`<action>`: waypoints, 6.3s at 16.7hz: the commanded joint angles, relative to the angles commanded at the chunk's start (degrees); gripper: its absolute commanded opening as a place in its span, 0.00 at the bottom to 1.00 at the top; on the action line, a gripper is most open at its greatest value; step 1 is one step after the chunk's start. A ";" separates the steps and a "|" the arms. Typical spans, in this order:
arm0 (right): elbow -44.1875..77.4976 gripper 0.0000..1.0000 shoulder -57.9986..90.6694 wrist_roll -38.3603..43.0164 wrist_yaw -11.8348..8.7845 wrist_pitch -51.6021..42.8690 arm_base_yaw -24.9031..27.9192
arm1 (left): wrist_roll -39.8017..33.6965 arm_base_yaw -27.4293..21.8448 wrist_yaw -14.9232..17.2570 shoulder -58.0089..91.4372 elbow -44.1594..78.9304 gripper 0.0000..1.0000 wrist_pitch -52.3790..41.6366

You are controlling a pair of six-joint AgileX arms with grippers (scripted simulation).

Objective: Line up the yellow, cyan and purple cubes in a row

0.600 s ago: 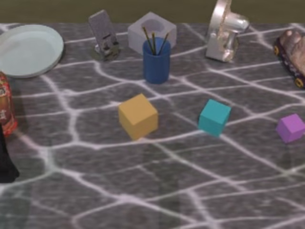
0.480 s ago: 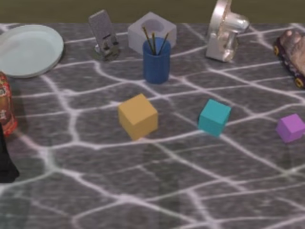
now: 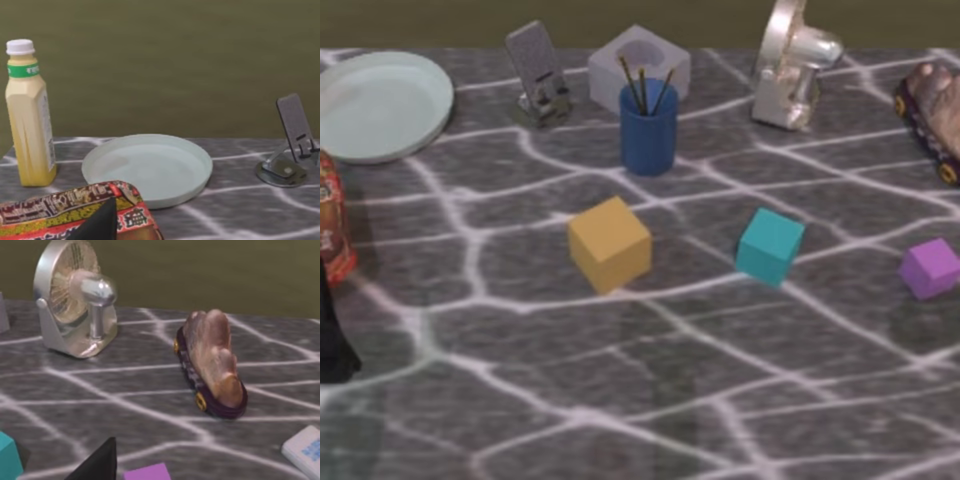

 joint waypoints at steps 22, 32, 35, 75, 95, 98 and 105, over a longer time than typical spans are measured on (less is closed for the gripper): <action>69.30 1.00 95.75 -12.29 -0.04 -48.38 4.20 | 0.00 0.00 0.00 0.00 0.00 1.00 0.00; 64.17 1.00 99.75 -12.24 0.00 -38.96 4.17 | 0.00 0.00 0.00 0.00 0.00 1.00 0.00; 60.70 1.00 102.79 -12.12 0.02 -32.35 4.26 | 0.00 0.00 0.00 0.00 0.00 1.00 0.00; 68.05 0.00 95.85 -11.79 -0.54 -45.42 4.41 | 0.00 0.00 0.00 0.00 0.00 1.00 0.00; 65.66 0.00 90.69 40.02 1.15 -48.34 35.66 | 0.00 0.00 0.00 0.00 0.00 1.00 0.00; 65.86 0.00 90.95 40.06 1.02 -48.30 35.42 | 0.00 0.00 0.00 0.00 0.00 1.00 0.00; 58.81 0.00 94.63 40.22 1.08 -37.11 35.69 | 0.00 0.00 0.00 0.00 0.00 1.00 0.00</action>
